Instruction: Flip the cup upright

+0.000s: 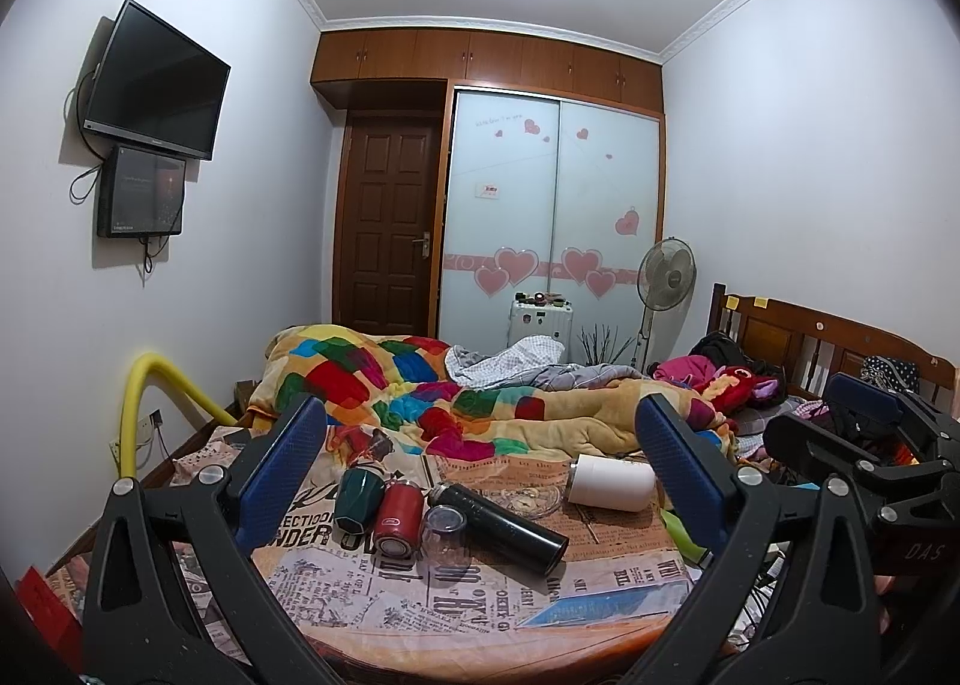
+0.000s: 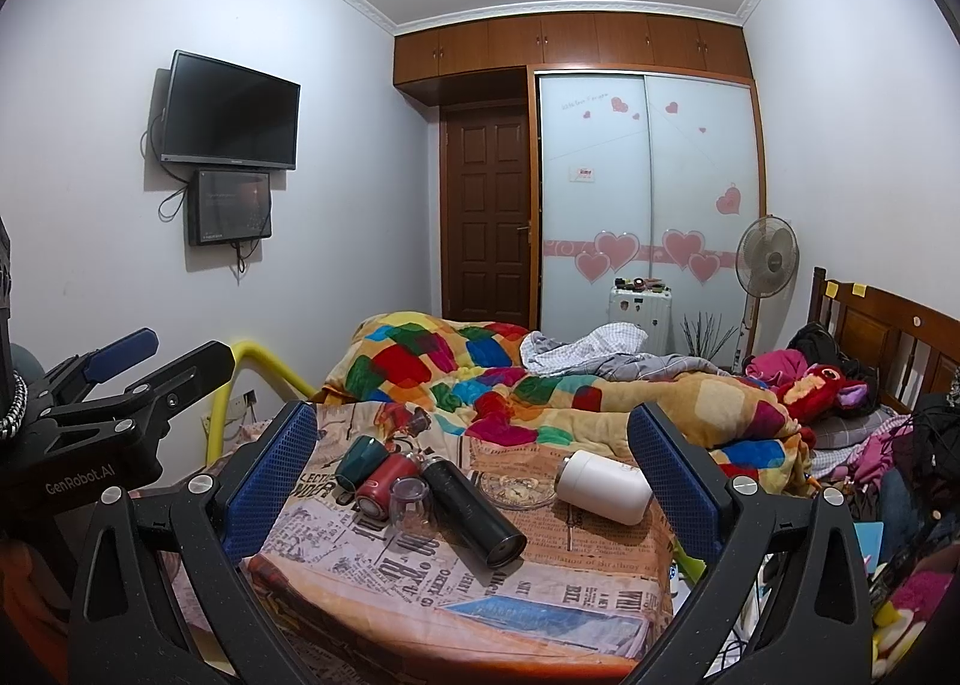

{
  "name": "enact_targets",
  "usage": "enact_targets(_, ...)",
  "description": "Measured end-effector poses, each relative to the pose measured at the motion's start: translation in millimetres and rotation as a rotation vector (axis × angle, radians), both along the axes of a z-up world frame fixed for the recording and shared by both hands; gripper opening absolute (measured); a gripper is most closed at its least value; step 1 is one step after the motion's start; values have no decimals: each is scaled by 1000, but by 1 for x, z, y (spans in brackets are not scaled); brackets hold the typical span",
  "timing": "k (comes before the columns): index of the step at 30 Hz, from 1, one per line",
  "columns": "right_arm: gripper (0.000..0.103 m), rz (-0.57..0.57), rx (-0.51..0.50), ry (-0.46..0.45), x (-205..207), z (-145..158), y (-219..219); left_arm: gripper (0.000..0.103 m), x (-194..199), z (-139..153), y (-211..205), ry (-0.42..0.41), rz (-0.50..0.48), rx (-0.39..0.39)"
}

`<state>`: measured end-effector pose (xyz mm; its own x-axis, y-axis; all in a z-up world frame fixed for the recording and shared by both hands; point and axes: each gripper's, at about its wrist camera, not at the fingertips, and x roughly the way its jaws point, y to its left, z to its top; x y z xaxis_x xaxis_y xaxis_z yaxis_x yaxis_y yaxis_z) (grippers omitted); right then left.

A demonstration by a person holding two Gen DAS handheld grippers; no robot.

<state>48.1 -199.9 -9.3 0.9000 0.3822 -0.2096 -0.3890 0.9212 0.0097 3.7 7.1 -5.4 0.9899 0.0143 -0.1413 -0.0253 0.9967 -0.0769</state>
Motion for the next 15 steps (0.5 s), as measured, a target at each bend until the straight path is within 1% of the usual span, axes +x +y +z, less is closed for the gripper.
enact_targets(4, 103, 0, -1, 4, -5, 4, 5, 103, 0, -1, 1, 1, 1, -2)
enact_targets(8, 103, -1, -4, 7, -8, 2, 8, 103, 0, -3, 2, 5, 2, -4)
enact_targets(9, 103, 1, -6, 9, 0, -5, 9, 103, 0, -4, 2, 7, 3, -4)
enact_targets(15, 103, -3, -17, 35, 9, -8, 7, 103, 12, -11, 10, 29, 5, -20)
